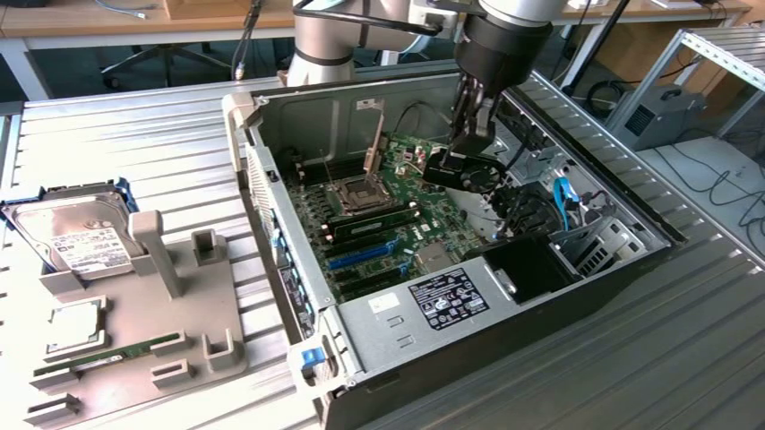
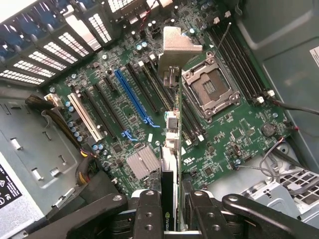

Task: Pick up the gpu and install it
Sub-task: 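Insert the gpu into the slot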

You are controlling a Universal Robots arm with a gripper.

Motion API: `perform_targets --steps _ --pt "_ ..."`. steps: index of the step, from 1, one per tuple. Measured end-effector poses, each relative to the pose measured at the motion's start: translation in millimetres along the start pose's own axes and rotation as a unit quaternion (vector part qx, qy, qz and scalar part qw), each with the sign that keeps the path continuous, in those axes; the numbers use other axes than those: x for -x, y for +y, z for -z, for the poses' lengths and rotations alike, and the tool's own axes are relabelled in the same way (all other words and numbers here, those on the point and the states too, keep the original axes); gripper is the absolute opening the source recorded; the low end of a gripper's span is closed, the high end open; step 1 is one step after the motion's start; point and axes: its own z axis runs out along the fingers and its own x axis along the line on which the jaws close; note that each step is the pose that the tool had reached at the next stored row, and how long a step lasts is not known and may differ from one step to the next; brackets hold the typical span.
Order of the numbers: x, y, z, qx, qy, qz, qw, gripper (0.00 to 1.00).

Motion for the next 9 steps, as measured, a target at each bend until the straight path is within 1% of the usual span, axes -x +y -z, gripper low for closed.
perform_targets --steps 9 --pt "0.0 0.0 0.0 0.0003 0.0002 0.010 0.9999 0.26"
